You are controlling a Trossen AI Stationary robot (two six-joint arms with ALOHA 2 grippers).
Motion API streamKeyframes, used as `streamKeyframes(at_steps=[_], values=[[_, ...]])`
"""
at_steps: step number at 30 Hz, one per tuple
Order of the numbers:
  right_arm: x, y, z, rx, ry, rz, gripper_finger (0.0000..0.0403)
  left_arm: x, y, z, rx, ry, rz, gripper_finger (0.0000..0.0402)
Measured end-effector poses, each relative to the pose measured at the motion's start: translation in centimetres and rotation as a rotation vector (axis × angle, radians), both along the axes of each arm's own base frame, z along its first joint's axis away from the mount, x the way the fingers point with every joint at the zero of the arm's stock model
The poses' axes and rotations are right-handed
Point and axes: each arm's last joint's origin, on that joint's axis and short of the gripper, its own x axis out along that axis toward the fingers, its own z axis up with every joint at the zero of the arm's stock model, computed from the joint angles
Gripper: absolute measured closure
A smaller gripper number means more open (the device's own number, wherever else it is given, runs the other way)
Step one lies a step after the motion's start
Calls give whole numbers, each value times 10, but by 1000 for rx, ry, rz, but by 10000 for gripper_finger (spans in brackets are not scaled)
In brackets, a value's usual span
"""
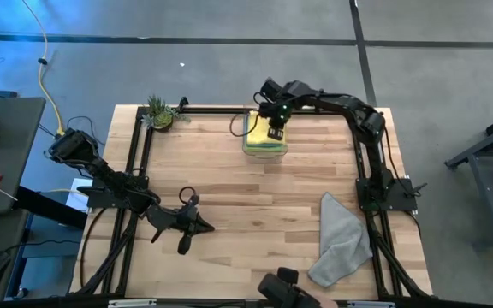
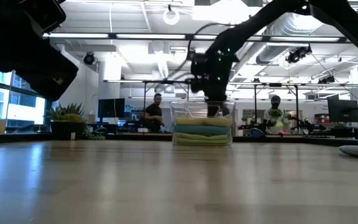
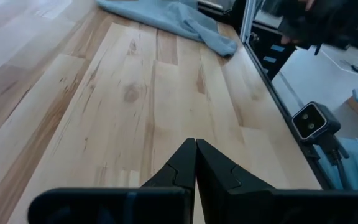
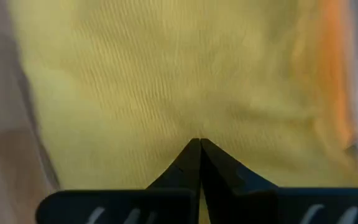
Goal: Fold microfiber towels
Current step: Stack the yellow microfiber cloth on top of the blue microfiber cloth in the transparent bin
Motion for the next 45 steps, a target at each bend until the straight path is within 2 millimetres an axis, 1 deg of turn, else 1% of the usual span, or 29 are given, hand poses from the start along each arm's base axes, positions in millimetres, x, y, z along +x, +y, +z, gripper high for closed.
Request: streamKeyframes(at_steps=[3,6,8,12,16,19,22,25,30,39,42,45], values=[[-3,4,-15,8,32,6,403,1,-1,3,-6,-27,-4,401],[-3,3,-24,-28,18,1,403,2,-1,4,-3,-45,-8,401],[-3,2,-27,-47,20,-3,403,2,-1,6,-8,-66,-4,401],[-1,1,-22,-61,13,-6,403,2,-1,7,-9,-76,4,401],[7,1,-3,-83,-13,-1,403,3,-1,7,-2,-79,7,401],[13,4,12,-88,-33,13,403,3,-1,7,0,-80,11,401],[18,12,22,-12,-83,40,403,3,-1,7,0,-80,11,401],[22,23,20,54,-91,78,403,3,-1,7,1,-79,11,401],[32,33,13,57,-84,109,403,3,-1,7,8,-80,9,401],[41,32,-12,84,-51,92,403,3,0,8,4,-87,31,401],[45,35,-12,75,-65,98,403,3,0,8,4,-87,31,401],[49,39,-3,60,-83,90,403,3,0,8,5,-87,31,401]])
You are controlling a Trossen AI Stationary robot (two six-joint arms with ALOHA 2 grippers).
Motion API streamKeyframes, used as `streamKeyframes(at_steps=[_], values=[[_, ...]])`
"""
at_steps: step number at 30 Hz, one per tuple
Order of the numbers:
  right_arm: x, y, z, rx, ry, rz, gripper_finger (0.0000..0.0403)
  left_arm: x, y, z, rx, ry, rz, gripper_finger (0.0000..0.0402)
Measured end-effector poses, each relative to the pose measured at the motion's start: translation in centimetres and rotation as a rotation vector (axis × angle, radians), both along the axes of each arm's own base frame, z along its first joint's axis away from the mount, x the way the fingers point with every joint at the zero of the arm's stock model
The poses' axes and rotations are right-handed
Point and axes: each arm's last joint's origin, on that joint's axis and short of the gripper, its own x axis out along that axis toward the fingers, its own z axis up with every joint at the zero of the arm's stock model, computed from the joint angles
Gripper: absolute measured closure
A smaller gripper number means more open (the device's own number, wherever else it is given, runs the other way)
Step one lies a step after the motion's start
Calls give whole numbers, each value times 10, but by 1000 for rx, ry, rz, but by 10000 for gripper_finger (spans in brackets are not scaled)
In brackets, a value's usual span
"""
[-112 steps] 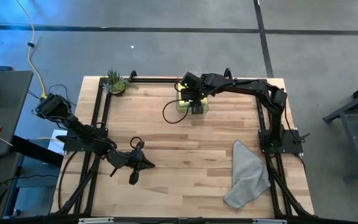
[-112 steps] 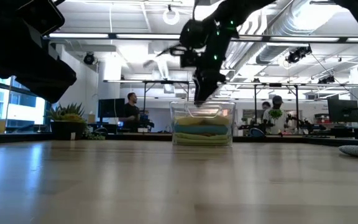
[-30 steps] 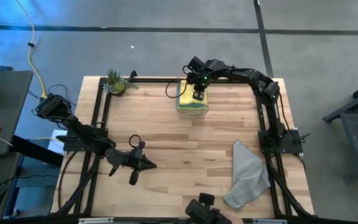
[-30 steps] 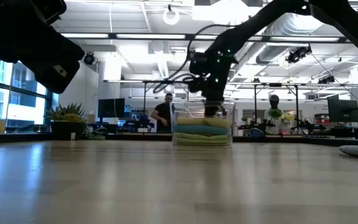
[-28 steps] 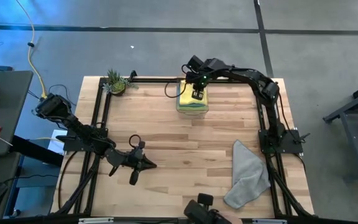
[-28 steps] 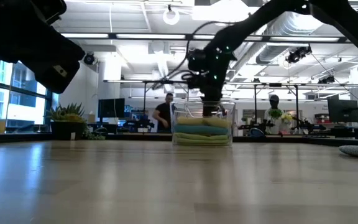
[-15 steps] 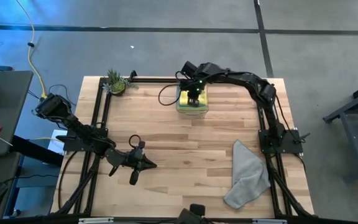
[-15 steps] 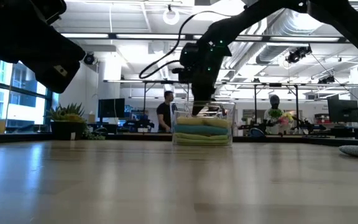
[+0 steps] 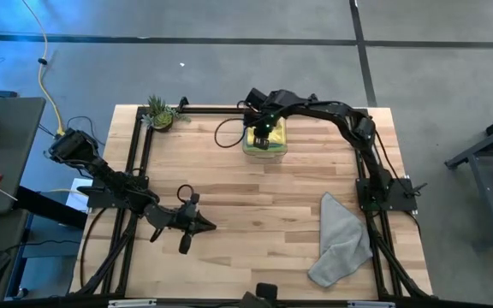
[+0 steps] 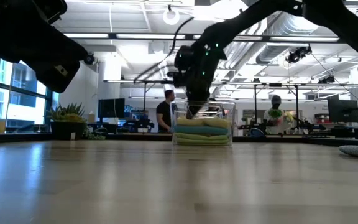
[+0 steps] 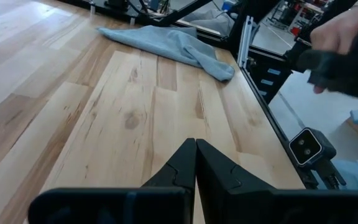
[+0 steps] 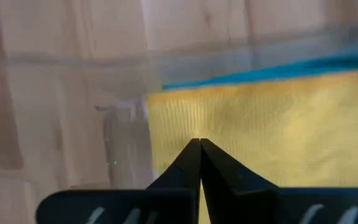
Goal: Fold microfiber towels
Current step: Stack the yellow microfiber cloth on top of the blue microfiber cloth in the transparent bin, then fold the gray microfiber cloth
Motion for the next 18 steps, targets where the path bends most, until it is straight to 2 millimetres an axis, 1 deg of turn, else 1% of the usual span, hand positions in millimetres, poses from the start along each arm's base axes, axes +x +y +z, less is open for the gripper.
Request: streamKeyframes(at_steps=[3,6,8,10,11,12,15,18], values=[[2,5,20,-30,-35,-5,403,0,0,0,6,-2,-2,401],[0,14,38,-52,-47,8,403,0,0,0,-12,-3,16,401],[-1,23,54,-83,-86,21,403,-1,1,-1,-10,-4,46,401],[-3,34,65,-117,-159,41,403,-5,3,-5,-5,-5,61,401],[-4,39,67,-131,-200,48,403,-8,4,-6,-13,-21,66,401],[-6,44,64,-136,-231,51,403,-10,6,-6,-26,-45,67,401],[-14,60,48,-149,-317,41,403,-18,11,-9,-45,-100,63,401],[-27,80,40,-162,-456,11,403,-22,16,-10,-52,-126,70,401]])
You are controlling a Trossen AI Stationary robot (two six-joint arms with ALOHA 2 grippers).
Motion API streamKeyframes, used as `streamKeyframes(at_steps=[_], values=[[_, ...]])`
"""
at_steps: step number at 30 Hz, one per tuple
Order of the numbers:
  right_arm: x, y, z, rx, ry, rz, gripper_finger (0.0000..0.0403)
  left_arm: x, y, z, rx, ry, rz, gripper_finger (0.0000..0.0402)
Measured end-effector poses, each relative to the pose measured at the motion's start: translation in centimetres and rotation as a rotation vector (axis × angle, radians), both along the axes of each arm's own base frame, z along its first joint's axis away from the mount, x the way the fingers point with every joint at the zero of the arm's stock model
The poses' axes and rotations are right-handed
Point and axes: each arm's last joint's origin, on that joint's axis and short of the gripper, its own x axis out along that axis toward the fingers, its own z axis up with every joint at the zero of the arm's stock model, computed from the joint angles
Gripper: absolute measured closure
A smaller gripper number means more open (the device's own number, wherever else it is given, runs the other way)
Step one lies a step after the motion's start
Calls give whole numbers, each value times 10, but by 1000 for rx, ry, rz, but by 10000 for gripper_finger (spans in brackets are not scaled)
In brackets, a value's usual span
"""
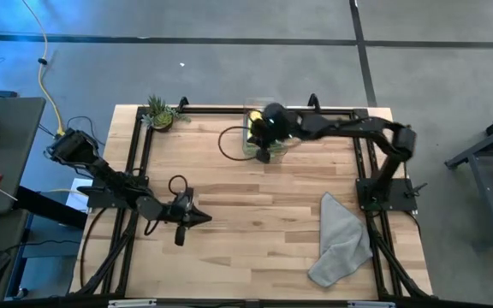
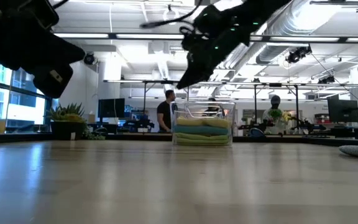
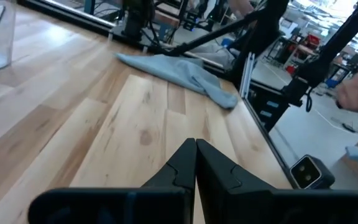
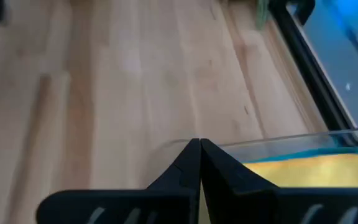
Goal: Fold microfiber towels
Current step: Fold the gray microfiber cloth
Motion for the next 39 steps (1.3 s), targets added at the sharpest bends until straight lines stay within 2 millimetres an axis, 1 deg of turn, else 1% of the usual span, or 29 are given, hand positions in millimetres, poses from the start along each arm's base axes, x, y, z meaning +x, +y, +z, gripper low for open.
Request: streamKeyframes(at_steps=[4,8,13,16,20,24,29,33,39], values=[[-24,35,-7,5,-147,-34,403,3,6,0,7,2,-13,401],[-53,78,-4,-24,-278,-93,403,8,14,2,50,-5,-3,402],[-89,134,-10,-41,-333,-173,403,13,26,1,41,10,-6,402],[-108,163,-13,-24,-337,-209,403,15,31,2,29,2,9,402],[-126,197,-13,-20,-262,-242,403,16,36,1,35,6,29,402],[-138,222,-7,55,-160,-289,403,16,38,1,36,8,34,402],[-149,250,-6,124,-11,-337,403,16,37,1,36,9,7,402],[-152,269,-9,140,129,-380,402,16,36,1,50,16,1,402],[-144,296,-14,182,315,-378,401,16,36,0,53,20,1,402]])
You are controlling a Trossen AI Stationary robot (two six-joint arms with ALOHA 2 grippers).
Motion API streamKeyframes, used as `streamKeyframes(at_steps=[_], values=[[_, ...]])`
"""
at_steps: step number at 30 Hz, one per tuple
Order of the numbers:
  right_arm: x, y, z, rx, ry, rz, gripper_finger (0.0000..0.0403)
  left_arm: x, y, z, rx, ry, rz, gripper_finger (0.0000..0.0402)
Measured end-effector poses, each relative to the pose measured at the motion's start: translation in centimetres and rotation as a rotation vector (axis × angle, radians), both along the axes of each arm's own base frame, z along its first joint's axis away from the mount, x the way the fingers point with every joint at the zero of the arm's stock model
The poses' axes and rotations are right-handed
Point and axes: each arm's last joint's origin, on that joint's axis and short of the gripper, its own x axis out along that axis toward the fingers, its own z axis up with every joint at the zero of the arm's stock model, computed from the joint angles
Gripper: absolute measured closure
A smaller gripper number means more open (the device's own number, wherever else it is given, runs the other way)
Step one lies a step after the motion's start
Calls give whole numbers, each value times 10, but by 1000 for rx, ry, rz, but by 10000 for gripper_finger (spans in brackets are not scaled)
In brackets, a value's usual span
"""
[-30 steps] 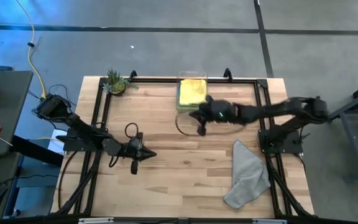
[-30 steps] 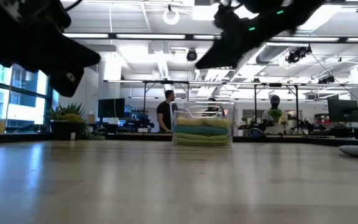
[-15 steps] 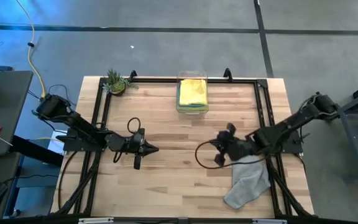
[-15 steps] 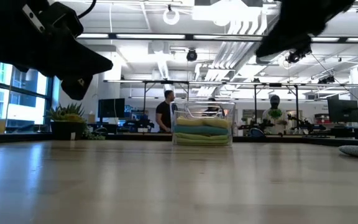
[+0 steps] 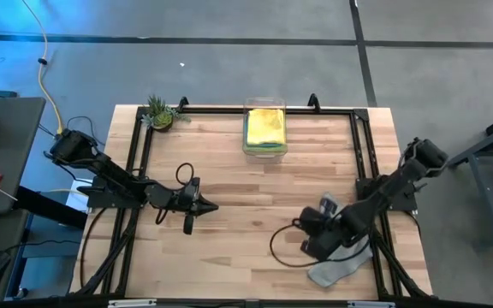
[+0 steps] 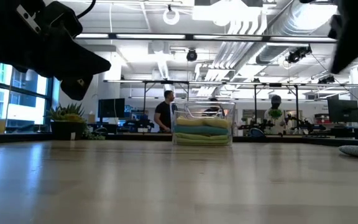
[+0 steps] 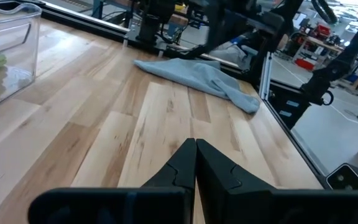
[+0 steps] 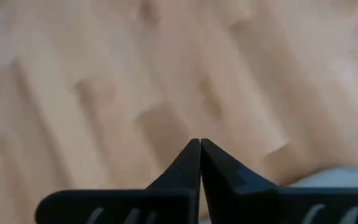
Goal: Fold microfiber towels
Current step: Fold the gray microfiber cloth
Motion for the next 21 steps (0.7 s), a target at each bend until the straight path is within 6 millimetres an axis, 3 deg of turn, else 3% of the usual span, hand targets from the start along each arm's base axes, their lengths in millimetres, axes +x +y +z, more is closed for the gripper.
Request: streamKeyframes(at_steps=[3,7,13,21], values=[[5,18,-6,80,91,52,382,0,0,0,0,0,0,402],[7,48,-21,171,216,141,328,0,0,0,4,-4,0,402],[-4,99,-39,260,324,296,258,0,0,1,6,-7,1,402],[-32,146,-53,220,382,402,247,0,0,1,6,-7,0,402]])
